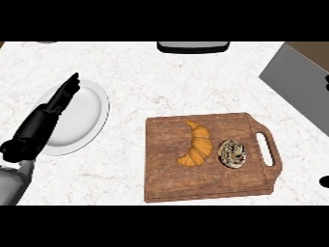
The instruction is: Pick the cupcake from the cutting board and place it in the cardboard box
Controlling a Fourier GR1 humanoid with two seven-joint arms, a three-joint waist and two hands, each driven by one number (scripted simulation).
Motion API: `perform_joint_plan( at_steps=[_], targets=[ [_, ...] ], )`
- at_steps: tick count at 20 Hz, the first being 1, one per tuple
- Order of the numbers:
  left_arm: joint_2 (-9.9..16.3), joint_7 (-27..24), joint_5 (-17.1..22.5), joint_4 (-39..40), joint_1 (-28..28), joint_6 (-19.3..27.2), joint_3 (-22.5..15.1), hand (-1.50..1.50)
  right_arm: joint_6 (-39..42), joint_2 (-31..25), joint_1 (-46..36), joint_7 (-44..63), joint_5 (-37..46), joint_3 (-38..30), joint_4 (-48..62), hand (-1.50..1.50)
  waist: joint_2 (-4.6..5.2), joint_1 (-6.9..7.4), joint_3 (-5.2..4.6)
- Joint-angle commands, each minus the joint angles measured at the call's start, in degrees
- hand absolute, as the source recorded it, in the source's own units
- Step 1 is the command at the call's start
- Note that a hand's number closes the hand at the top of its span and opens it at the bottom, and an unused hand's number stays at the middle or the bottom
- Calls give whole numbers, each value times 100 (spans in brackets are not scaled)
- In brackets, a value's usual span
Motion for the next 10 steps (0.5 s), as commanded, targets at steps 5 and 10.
perform_joint_plan(
  at_steps=[5, 10],
  targets=[
    [6, -217, -38, 168, 71, -231, 111, 0, 1250, -817, -329, 1966, 609, 917, -1277, -150, 11, 137, -12],
    [-191, -29, -230, 58, -88, -111, 52, 0, 1716, -397, -933, 3805, 1066, 1961, -2020, -150, 16, 196, -10]
  ],
)
